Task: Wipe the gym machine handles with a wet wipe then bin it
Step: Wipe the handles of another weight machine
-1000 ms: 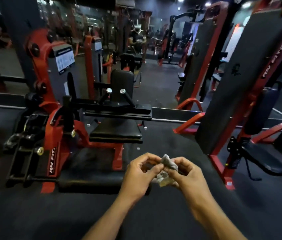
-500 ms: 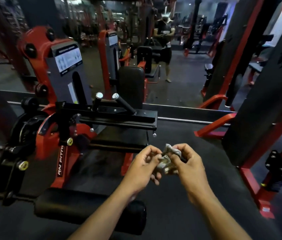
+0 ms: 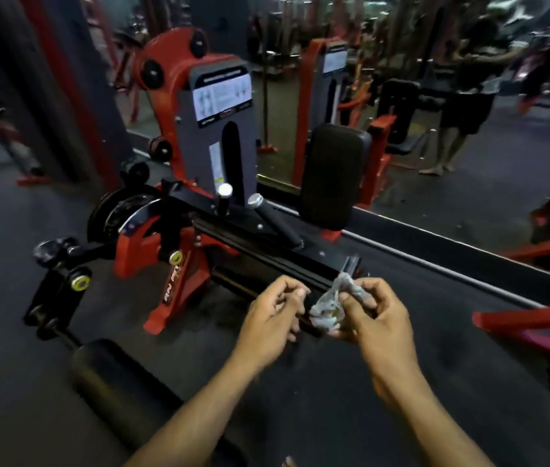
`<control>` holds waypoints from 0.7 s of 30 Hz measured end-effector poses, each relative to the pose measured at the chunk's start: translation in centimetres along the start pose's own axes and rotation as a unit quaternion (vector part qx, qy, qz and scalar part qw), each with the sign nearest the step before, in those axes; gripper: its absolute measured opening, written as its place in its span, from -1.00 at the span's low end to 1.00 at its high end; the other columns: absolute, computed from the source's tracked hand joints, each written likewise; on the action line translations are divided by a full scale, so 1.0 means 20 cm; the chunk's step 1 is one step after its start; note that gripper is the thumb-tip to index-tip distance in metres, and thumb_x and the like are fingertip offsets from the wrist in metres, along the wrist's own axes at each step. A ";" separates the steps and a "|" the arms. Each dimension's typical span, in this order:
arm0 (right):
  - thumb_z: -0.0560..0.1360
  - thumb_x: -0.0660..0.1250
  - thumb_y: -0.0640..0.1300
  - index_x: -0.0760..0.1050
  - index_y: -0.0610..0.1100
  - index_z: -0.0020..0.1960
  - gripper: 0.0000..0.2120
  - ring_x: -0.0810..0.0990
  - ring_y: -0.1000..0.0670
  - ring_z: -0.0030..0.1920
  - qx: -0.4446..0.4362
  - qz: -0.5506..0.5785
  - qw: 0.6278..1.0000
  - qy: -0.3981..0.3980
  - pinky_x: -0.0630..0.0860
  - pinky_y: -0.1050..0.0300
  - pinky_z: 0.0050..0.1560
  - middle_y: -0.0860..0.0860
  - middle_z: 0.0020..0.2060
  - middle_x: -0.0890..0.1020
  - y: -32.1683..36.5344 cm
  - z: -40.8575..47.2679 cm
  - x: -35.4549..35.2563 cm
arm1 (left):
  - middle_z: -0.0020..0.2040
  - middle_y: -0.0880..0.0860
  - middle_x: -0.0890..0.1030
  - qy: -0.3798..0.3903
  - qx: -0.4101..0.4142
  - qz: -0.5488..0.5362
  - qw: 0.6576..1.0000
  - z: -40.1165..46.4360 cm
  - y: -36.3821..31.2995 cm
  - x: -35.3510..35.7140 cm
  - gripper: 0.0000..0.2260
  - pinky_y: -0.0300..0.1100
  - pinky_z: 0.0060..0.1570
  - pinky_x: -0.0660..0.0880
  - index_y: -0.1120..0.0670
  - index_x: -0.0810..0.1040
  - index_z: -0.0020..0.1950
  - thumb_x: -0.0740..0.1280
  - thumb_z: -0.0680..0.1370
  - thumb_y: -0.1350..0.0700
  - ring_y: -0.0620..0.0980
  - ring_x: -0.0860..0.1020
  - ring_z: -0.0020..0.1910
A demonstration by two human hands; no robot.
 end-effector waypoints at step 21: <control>0.54 0.34 -0.34 0.47 -0.12 -0.06 -0.85 0.66 0.15 -0.04 -0.164 -0.103 0.933 0.303 0.52 0.25 -0.05 0.09 -0.08 0.69 -0.18 1.49 0.87 | 0.30 -0.03 0.63 -0.363 0.124 0.251 0.889 1.21 0.19 -0.37 -0.62 -0.15 0.38 0.40 0.15 0.63 0.30 0.11 0.70 0.02 -0.07 0.56 0.32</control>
Point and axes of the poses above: each hand's wrist, its own z-axis towards the middle knuckle, its own x-axis out of the palm, y = z × x, the point moved 6 cm from there along z, towards the middle knuckle
